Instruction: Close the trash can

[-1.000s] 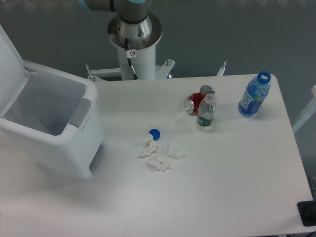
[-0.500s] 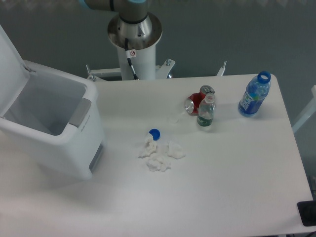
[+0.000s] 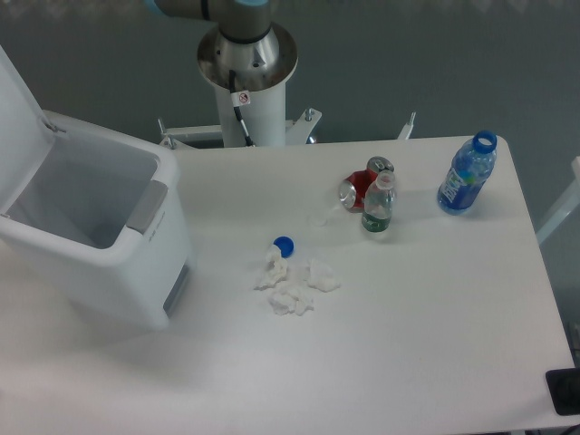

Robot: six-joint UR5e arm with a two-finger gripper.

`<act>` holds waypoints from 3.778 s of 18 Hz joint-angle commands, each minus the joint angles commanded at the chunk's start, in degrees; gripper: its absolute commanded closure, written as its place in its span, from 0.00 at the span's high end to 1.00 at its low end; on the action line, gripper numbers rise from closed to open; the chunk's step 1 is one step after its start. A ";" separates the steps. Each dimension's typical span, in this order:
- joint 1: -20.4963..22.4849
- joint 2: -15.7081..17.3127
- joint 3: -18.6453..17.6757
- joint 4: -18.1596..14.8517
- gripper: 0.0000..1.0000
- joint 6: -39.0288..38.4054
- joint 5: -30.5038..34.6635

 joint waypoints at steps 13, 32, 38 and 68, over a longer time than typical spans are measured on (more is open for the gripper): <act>0.09 -0.09 -0.26 0.26 1.00 0.35 4.66; 0.44 3.24 -0.88 0.09 1.00 0.62 8.26; 0.18 5.45 -0.88 -0.09 1.00 -0.17 8.35; 4.30 1.32 -0.26 -0.09 1.00 0.70 13.10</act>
